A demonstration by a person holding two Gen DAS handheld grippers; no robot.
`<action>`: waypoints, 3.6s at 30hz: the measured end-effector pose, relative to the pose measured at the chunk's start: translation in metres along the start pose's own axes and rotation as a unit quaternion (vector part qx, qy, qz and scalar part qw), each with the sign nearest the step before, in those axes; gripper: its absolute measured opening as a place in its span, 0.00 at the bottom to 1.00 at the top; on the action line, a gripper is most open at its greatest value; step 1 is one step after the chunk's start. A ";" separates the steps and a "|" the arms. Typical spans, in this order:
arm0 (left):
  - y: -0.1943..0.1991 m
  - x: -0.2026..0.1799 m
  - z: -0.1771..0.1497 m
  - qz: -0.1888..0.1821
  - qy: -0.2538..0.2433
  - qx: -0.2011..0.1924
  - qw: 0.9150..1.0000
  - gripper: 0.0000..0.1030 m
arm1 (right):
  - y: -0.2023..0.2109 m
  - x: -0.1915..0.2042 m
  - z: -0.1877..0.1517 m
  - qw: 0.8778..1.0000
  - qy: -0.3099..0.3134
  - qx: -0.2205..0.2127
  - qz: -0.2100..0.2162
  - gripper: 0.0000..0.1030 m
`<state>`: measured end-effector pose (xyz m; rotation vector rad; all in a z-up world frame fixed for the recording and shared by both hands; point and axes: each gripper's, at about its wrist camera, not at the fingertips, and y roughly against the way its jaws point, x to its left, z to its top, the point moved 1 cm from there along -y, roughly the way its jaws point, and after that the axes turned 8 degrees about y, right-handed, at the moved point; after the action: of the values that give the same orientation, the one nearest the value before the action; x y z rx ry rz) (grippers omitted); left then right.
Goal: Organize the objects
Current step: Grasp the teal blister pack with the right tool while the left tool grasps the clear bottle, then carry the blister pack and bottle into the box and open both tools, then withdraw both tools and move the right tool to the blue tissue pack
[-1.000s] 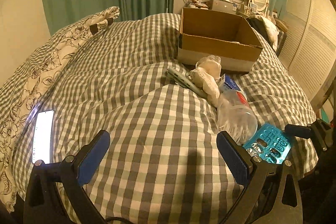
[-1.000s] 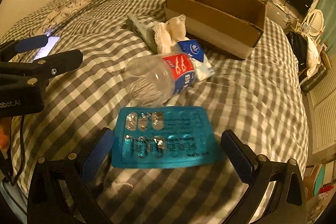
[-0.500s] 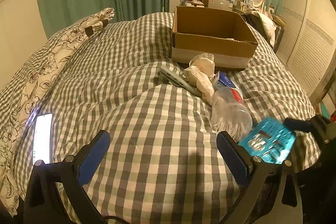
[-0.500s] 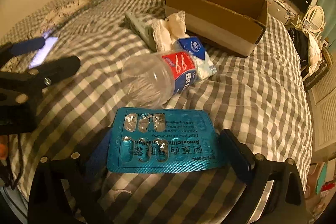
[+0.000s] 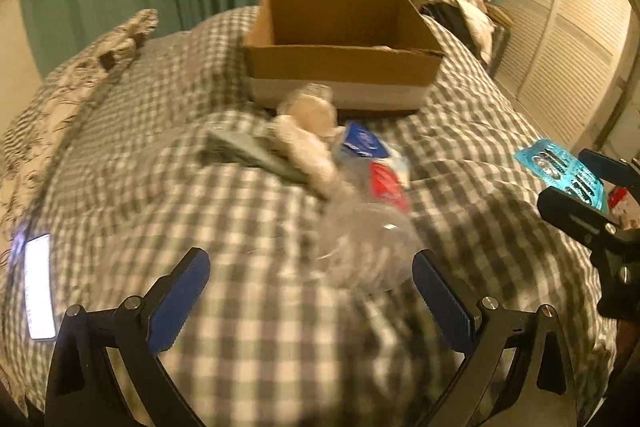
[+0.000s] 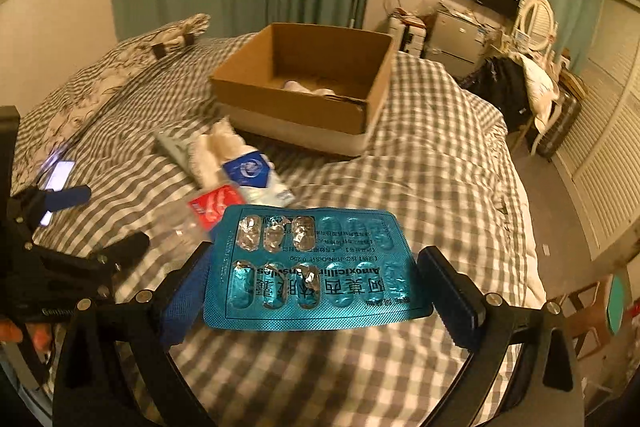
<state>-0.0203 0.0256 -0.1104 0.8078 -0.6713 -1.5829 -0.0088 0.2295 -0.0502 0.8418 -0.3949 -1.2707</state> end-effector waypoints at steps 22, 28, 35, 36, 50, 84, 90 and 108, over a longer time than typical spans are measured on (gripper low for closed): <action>-0.031 -0.035 0.002 -0.005 -0.049 0.038 0.998 0.64 | 0.003 -0.027 -0.014 1.000 -0.028 -0.003 0.009 0.96; 0.005 -0.031 0.004 -0.021 -0.044 0.003 0.999 0.63 | 0.034 -0.020 -0.010 0.999 -0.020 -0.025 -0.005 0.96; 0.058 -0.019 0.014 -0.026 -0.034 -0.060 0.997 0.63 | 0.071 -0.006 0.000 0.998 -0.003 -0.055 -0.019 0.96; 0.065 -0.017 0.017 -0.026 -0.033 -0.069 0.997 0.63 | 0.076 -0.003 0.002 0.998 0.002 -0.061 -0.021 0.96; 0.111 -0.007 0.094 -0.025 -0.027 -0.158 0.987 0.63 | 0.113 0.002 0.070 0.988 0.045 -0.141 -0.032 0.96; -0.116 0.002 0.224 -0.024 -0.034 -0.098 0.994 0.92 | -0.171 -0.078 0.234 0.989 -0.096 -0.083 0.076 1.00; -0.088 0.008 0.218 -0.009 -0.030 -0.102 0.994 0.92 | -0.140 -0.087 0.223 0.988 -0.104 -0.093 0.065 1.00; 0.087 0.042 0.170 0.012 -0.016 -0.156 0.988 1.00 | 0.076 -0.067 0.182 0.985 -0.035 -0.169 -0.002 1.00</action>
<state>-0.1092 -0.0319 0.0539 0.5405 -0.4380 -1.6300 -0.1013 0.2361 0.1365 0.5114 -0.2231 -1.3272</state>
